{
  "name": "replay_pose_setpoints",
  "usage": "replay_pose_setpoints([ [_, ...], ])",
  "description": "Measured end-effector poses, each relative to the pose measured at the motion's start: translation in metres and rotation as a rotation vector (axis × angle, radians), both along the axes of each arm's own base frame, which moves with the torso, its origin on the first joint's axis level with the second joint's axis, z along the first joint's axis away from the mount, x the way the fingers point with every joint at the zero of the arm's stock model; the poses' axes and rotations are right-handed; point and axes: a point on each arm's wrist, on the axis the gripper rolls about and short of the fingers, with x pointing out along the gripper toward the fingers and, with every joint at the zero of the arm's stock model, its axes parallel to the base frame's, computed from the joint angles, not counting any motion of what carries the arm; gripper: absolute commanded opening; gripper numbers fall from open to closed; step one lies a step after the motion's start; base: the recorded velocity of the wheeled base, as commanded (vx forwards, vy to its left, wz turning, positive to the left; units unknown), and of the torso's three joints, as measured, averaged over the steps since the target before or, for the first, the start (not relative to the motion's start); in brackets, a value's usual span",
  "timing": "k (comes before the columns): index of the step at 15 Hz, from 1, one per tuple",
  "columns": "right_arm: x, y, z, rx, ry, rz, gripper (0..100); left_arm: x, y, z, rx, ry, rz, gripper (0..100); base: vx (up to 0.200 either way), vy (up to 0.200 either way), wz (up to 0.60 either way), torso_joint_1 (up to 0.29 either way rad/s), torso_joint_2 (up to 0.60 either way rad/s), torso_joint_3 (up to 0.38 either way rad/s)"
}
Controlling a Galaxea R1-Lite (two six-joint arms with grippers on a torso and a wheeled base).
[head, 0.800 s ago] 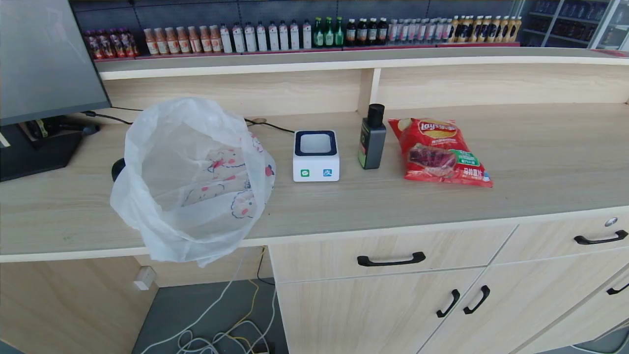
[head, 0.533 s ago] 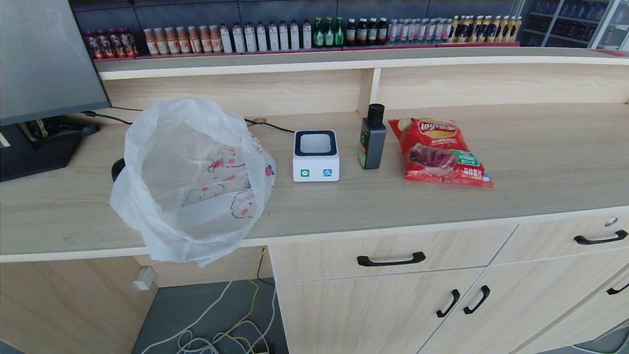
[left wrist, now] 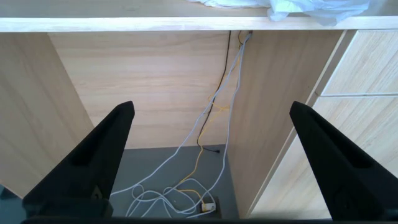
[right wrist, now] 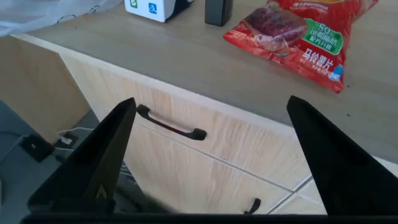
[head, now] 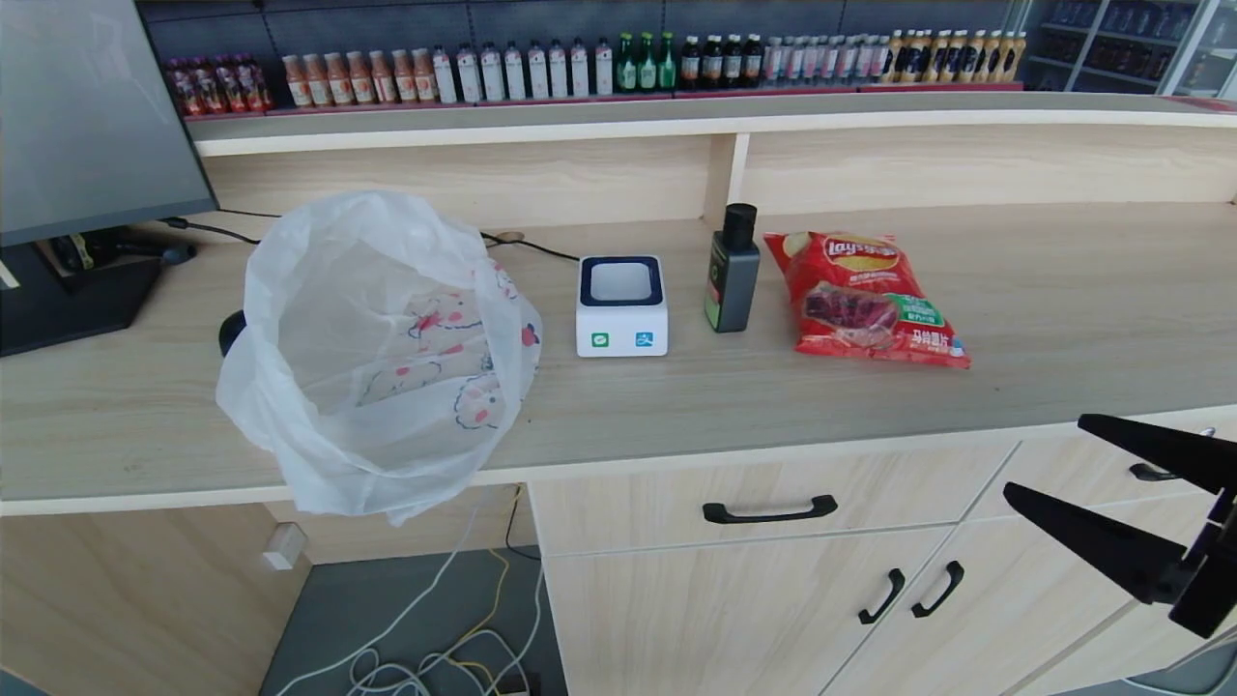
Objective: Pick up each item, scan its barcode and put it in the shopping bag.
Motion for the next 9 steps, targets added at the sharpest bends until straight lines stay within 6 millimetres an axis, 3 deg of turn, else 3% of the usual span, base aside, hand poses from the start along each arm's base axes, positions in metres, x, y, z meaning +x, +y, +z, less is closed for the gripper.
replay_pose_setpoints([
  [5,0.096,0.017,0.037,0.058,-0.349,-0.102,100,0.000,0.000,0.000,0.000,0.000,0.000,100,0.000,0.000,0.00,0.000,0.00,0.000],
  [9,0.136,0.026,0.055,0.156,-0.417,-0.146,100,0.000,0.000,0.000,0.000,0.000,0.000,100,0.000,0.000,0.00,0.000,0.00,0.000],
])
